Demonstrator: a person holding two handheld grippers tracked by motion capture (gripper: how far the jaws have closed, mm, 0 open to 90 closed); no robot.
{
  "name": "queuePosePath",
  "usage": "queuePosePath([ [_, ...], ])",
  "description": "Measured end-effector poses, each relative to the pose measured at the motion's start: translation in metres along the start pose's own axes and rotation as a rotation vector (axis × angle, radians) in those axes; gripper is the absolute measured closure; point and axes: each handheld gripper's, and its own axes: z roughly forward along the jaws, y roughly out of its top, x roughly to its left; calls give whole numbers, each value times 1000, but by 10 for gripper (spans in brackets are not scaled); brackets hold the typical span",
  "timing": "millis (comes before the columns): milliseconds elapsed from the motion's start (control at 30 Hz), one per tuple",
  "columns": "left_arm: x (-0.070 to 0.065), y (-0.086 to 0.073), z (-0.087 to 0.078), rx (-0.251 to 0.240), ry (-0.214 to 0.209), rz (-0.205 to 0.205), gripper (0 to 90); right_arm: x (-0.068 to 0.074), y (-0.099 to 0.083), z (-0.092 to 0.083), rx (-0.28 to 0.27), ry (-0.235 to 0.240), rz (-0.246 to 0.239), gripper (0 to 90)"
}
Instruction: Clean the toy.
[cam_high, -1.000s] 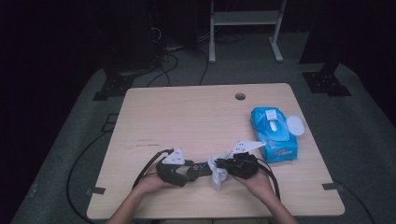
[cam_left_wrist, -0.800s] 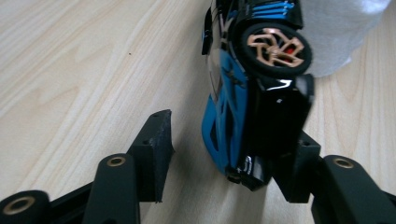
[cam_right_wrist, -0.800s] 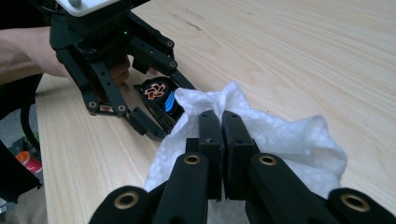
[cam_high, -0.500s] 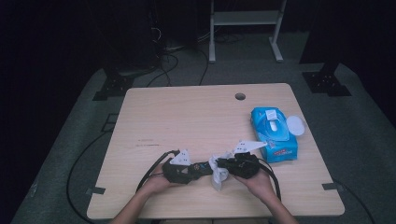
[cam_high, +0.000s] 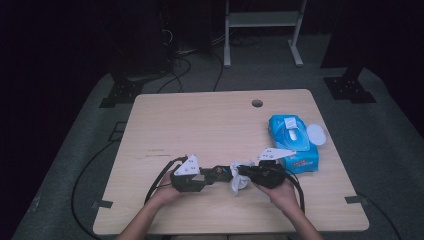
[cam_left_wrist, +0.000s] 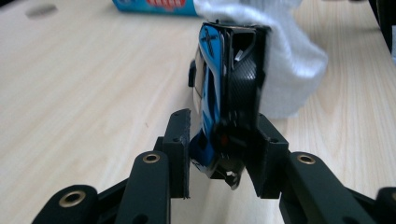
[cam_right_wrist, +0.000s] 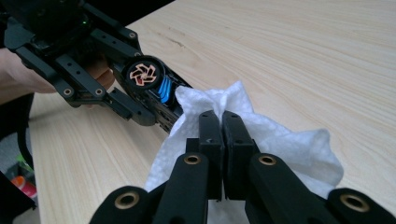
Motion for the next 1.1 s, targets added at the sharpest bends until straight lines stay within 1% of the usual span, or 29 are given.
queuePosePath([
  [33,-1,2,0,-16,8,-2,641,0,0,-1,-5,0,9,878],
  [67,-1,3,0,-30,13,-1,640,-1,0,-2,-10,-7,9,878],
  [133,-1,7,0,-43,28,6,640,-1,0,-3,-20,3,24,878],
  [267,0,16,-3,-87,47,12,636,-3,1,-6,-32,0,27,878],
  [433,1,27,-7,-117,57,29,623,-3,1,-6,-20,1,28,878],
  [633,2,38,-14,-163,38,37,613,-1,-1,-3,1,23,21,878],
  [700,2,41,-14,-162,35,45,613,0,-1,-2,5,26,20,878],
  [767,2,43,-13,-163,28,42,614,-2,-1,-2,7,30,23,878],
  [867,4,46,-11,-185,6,31,616,-5,-1,-3,14,39,38,878],
  [933,4,50,-9,-206,-32,19,637,-6,-2,-3,23,25,41,877],
  [967,3,52,-8,-201,-31,26,657,-8,-3,-3,25,14,45,878],
  [1000,3,54,-6,-200,-29,27,657,-10,-4,-3,22,24,58,878],
  [1033,5,55,-4,-204,-32,14,655,-13,-5,-4,15,26,70,878],
  [1067,8,55,0,-187,-42,-6,643,-15,-5,-4,12,29,78,878],
  [1100,12,55,6,-143,-37,-21,583,-17,-5,-4,12,36,82,878],
])
